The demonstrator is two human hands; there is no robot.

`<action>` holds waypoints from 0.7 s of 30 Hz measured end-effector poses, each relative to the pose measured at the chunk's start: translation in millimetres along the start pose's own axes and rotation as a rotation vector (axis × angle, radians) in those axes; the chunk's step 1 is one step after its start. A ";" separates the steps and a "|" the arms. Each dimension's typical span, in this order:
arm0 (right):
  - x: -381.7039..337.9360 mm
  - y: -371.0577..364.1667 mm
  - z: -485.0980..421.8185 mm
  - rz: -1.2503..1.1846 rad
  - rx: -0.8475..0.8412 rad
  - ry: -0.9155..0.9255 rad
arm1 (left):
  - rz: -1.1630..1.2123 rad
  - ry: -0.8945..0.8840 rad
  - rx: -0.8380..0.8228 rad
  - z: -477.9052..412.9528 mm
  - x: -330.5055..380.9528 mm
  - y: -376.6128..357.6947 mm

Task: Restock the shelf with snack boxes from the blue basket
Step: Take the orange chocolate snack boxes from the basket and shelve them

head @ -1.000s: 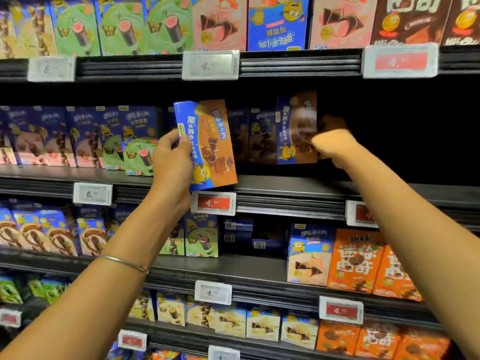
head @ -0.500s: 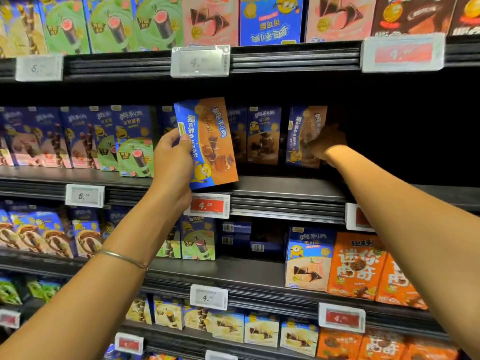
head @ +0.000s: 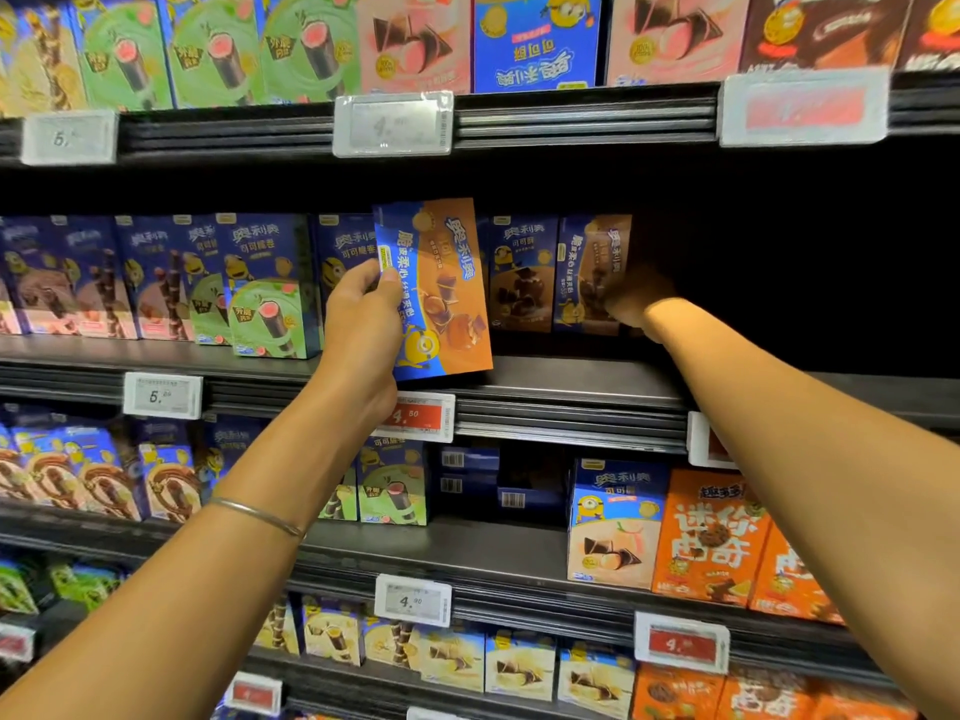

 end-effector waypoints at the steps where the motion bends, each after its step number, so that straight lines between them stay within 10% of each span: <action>1: -1.3 1.5 2.0 -0.012 -0.023 -0.009 | -0.001 -0.003 -0.004 0.4 -0.1 -0.2; 9: -56.9 50.4 86.2 -0.345 0.022 -0.021 | -0.009 0.000 -0.041 2.1 -2.0 -1.5; 12: -91.1 59.7 143.3 -0.669 -0.250 0.071 | -0.012 0.009 -0.077 2.9 -1.9 -9.6; 21: -94.1 55.2 149.7 -0.568 -0.309 0.076 | -0.093 -0.052 -0.192 -7.3 -5.6 -24.6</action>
Point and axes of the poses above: each hand's wrist, its own z-axis away from the middle knuckle, its own y-axis out of the back of the hand, x = y × z, the point moved 3 cm from there along -z, towards the middle knuckle, and after that the axes turned 6 degrees about x, right-handed, at the moved point
